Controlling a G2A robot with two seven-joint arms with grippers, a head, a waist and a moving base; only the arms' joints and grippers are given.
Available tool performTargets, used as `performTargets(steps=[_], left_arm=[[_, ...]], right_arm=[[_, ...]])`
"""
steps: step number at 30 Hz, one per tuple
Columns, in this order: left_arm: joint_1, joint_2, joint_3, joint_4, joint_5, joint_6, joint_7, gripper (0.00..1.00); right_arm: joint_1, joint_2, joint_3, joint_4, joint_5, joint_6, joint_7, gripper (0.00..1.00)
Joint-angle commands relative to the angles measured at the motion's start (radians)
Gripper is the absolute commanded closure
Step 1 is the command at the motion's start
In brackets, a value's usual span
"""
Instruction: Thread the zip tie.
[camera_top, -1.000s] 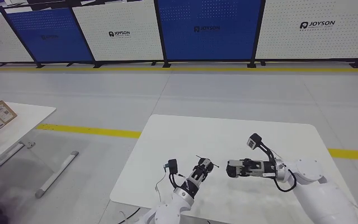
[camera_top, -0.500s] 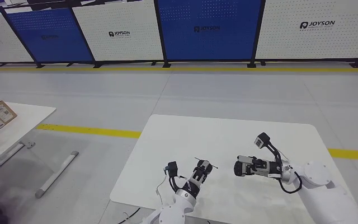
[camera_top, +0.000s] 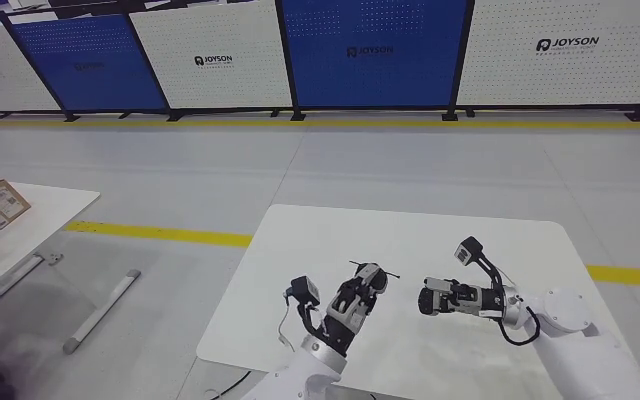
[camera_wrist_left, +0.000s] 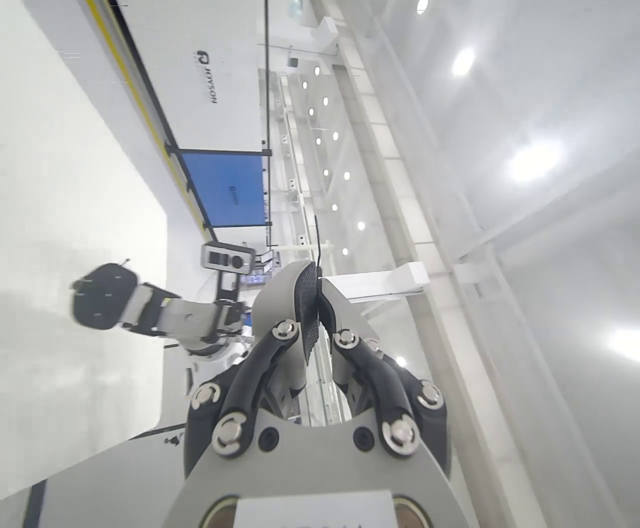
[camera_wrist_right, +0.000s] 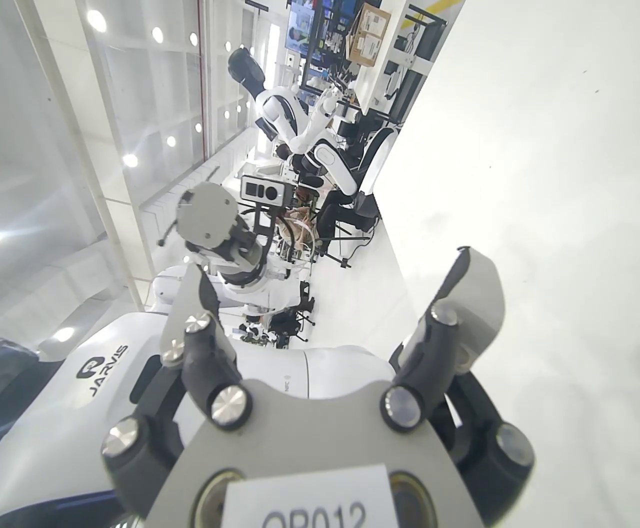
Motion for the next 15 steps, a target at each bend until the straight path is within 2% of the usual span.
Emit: performTargets(steps=[1,9,12,15], left_arm=[[0.001,-0.001,0.003,-0.002,0.026,0.012,0.012,1.00],[0.000,-0.001,0.003,-0.001,0.018,0.009,0.010,1.00],[-0.008,-0.008,-0.010,-0.018,-0.050,-0.039,0.039,1.00],[-0.012,-0.016,-0.029,-0.047,-0.082,-0.128,0.097,1.00]], right_arm=[[0.000,0.000,0.000,0.000,0.000,0.000,0.000,0.00],[0.000,0.000,0.000,0.000,0.000,0.000,0.000,0.00],[0.000,0.000,0.000,0.000,0.000,0.000,0.000,0.00],[0.000,0.000,0.000,0.000,0.000,0.000,0.000,0.00]])
